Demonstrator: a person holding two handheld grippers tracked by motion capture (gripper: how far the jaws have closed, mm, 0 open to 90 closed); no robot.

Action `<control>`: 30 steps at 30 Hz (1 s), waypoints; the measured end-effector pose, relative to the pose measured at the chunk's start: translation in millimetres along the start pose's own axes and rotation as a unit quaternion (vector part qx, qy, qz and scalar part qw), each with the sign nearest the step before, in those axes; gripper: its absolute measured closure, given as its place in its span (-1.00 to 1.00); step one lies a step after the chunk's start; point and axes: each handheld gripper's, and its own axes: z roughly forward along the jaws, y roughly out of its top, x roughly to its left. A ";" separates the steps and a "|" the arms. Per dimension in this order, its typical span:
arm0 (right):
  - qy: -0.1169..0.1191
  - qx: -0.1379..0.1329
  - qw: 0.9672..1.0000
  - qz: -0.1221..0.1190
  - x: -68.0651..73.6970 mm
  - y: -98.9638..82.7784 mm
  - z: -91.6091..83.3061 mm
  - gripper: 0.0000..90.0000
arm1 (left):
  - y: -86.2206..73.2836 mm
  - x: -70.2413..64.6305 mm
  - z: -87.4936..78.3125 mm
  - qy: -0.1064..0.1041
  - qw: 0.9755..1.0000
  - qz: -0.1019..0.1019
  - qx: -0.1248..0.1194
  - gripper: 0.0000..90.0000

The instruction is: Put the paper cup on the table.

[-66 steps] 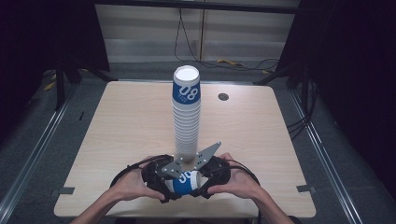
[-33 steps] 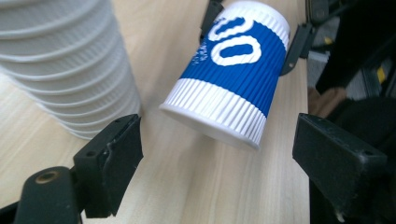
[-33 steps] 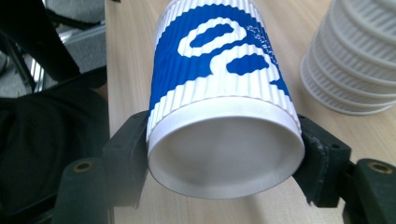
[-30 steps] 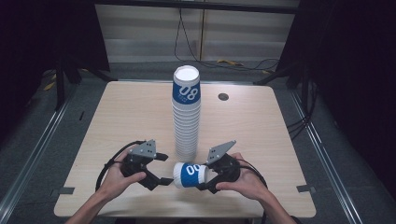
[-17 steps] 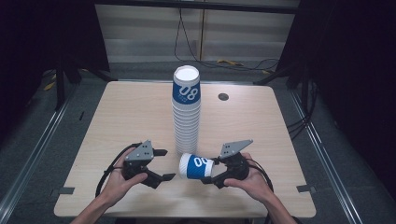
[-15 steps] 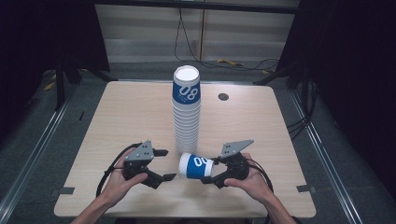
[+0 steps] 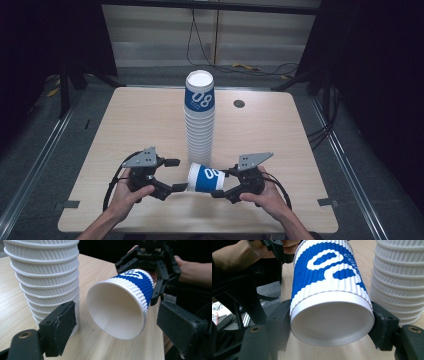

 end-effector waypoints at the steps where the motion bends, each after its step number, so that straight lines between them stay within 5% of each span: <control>1: 0.003 -0.006 1.000 0.002 -0.1 -0.1 0.2 -0.35 | 0.0 -0.4 -0.2 -0.004 1.000 -0.002 -0.003 -0.65; 17: 0.026 -0.064 0.998 0.001 3.2 -0.7 3.3 -0.35 | 8.1 -6.8 -0.9 -0.022 0.999 0.011 -0.035 -0.65; 30: 0.045 -0.093 0.994 -0.018 8.4 0.8 4.8 -0.35 | 2.9 -5.3 6.5 -0.031 0.999 -0.004 -0.039 -0.67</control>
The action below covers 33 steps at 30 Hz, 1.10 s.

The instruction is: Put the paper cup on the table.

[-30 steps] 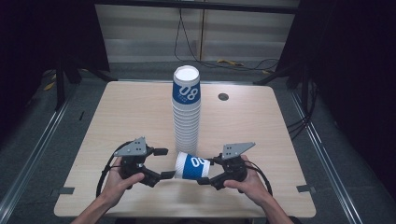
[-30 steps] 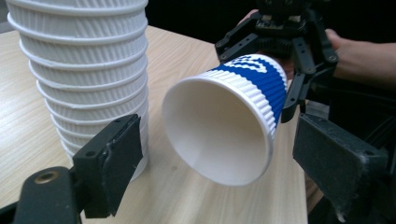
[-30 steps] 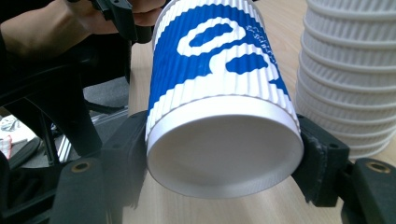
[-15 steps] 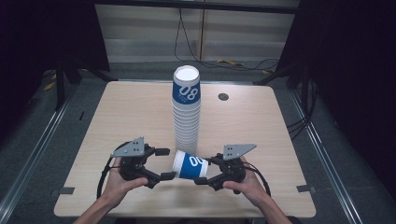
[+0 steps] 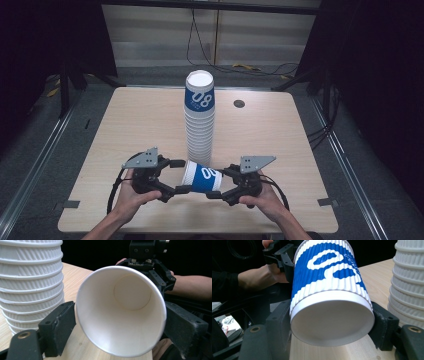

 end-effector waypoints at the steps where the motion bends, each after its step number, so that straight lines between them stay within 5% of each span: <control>1: 0.000 -0.001 1.000 0.001 -0.2 0.1 -0.1 -0.35 | -0.5 0.1 -0.1 0.002 1.000 -0.002 -0.002 -0.67; 14: 0.013 -0.006 1.000 -0.004 2.4 2.3 3.5 -0.34 | -3.3 0.9 8.4 -0.016 1.000 -0.017 -0.001 -0.89; 23: 0.014 -0.002 1.000 -0.014 3.5 2.7 4.8 -0.34 | -4.0 1.6 13.7 -0.044 0.999 -0.020 -0.001 -0.74; 28: 0.017 -0.001 1.000 -0.012 3.2 2.6 7.9 -0.34 | 1.2 -2.0 19.3 -0.029 0.999 -0.013 0.003 -0.77; 33: 0.013 -0.004 1.000 -0.016 3.5 3.9 5.4 -0.34 | -0.9 -0.4 20.0 -0.038 0.999 -0.024 -0.004 -0.78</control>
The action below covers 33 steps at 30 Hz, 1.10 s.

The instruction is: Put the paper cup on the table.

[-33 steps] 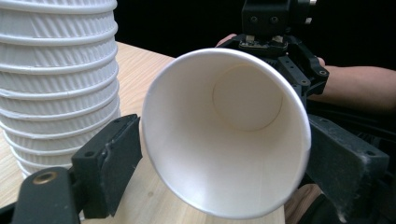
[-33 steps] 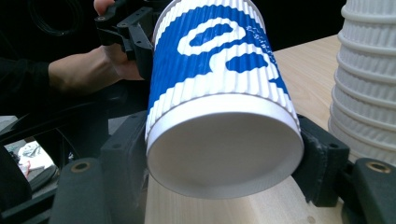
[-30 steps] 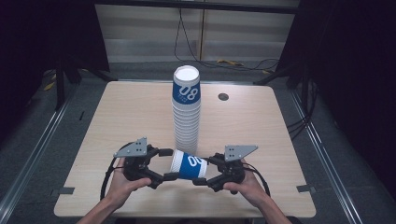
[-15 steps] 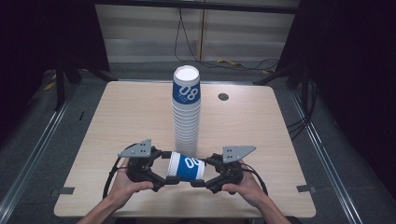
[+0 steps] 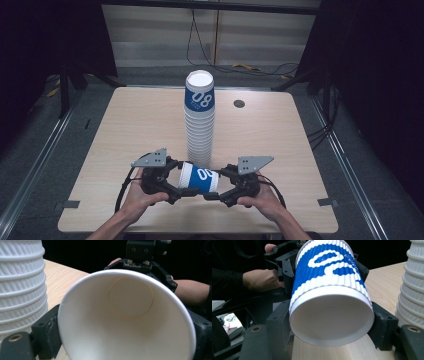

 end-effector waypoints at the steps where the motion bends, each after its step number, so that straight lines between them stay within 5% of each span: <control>1: 0.000 0.000 1.000 0.000 0.1 -0.2 0.1 -0.34 | -0.6 0.0 -0.2 -0.001 1.000 -0.001 0.002 -0.78; 21: -0.001 0.042 0.999 0.034 -0.5 -3.0 9.3 -0.42 | 0.3 1.2 -7.3 -0.011 0.999 -0.002 0.030 -0.61; 24: -0.002 0.050 0.997 0.056 -1.3 -2.8 10.0 -0.46 | -0.3 1.1 -7.9 -0.003 0.999 -0.003 0.037 -0.62; 33: -0.024 0.068 0.995 0.065 -4.6 -2.9 4.2 -0.65 | 1.3 8.0 -15.4 0.009 0.999 -0.018 0.029 -0.62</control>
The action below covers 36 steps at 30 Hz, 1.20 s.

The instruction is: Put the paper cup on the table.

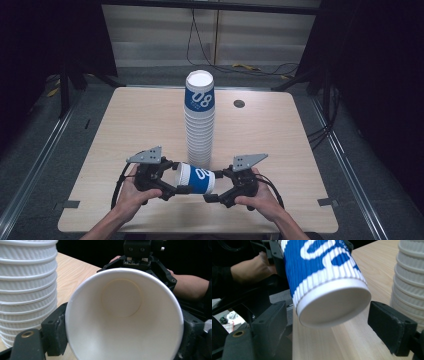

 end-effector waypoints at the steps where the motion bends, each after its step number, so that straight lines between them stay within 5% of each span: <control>1: 0.002 0.000 1.000 0.003 -1.2 -0.4 -0.2 -0.66 | -0.1 0.7 0.0 0.002 1.000 -0.001 0.000 -0.62; 9: -0.016 0.012 1.000 0.012 -8.6 -3.8 -6.5 -0.67 | 3.1 4.5 -7.4 0.024 1.000 0.006 0.017 -0.62; 18: -0.048 0.020 0.999 0.014 -13.5 -2.5 -15.8 -0.69 | 6.3 5.2 -22.4 0.054 0.999 0.008 0.000 -0.62; 21: -0.056 0.020 0.998 0.011 -16.1 -2.7 -20.0 -0.49 | 7.1 7.5 -28.3 0.061 0.998 0.006 0.002 -0.62; 28: -0.111 0.017 0.994 0.009 -17.9 -3.3 -26.6 -0.62 | 4.6 10.7 -38.0 0.081 0.997 0.006 0.015 -0.62; 36: -0.174 -0.003 0.985 -0.003 -11.6 -3.9 -37.0 -0.61 | 5.8 10.2 -51.1 0.117 0.993 0.009 0.020 -0.62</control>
